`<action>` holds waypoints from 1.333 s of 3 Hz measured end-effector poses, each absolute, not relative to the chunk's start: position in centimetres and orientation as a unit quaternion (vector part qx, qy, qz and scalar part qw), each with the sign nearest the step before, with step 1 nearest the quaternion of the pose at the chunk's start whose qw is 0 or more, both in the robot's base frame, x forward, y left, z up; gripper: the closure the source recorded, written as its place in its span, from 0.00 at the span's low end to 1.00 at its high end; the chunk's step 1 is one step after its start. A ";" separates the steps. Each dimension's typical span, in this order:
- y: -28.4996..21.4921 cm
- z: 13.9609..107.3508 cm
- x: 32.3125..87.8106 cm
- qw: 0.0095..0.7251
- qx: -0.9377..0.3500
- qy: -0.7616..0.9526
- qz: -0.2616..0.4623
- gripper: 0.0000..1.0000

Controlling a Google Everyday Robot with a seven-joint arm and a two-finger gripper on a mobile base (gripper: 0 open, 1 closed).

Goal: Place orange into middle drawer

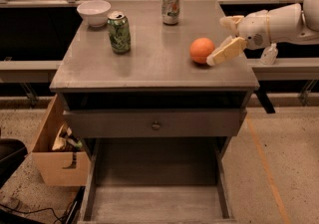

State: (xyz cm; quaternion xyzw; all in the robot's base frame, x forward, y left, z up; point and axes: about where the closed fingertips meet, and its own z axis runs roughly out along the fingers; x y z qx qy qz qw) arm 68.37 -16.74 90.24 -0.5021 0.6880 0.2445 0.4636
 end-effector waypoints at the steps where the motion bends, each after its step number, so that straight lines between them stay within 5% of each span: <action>1: -15.7 89.4 69.9 0.450 -0.502 0.687 0.273 0.00; 2: -14.7 88.1 70.8 0.443 -0.499 0.684 0.294 0.00; 4: -13.7 86.9 71.0 0.440 -0.497 0.683 0.305 0.40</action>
Offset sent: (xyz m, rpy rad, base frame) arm 0.0337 0.0253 -0.0350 0.0829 0.1105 0.0721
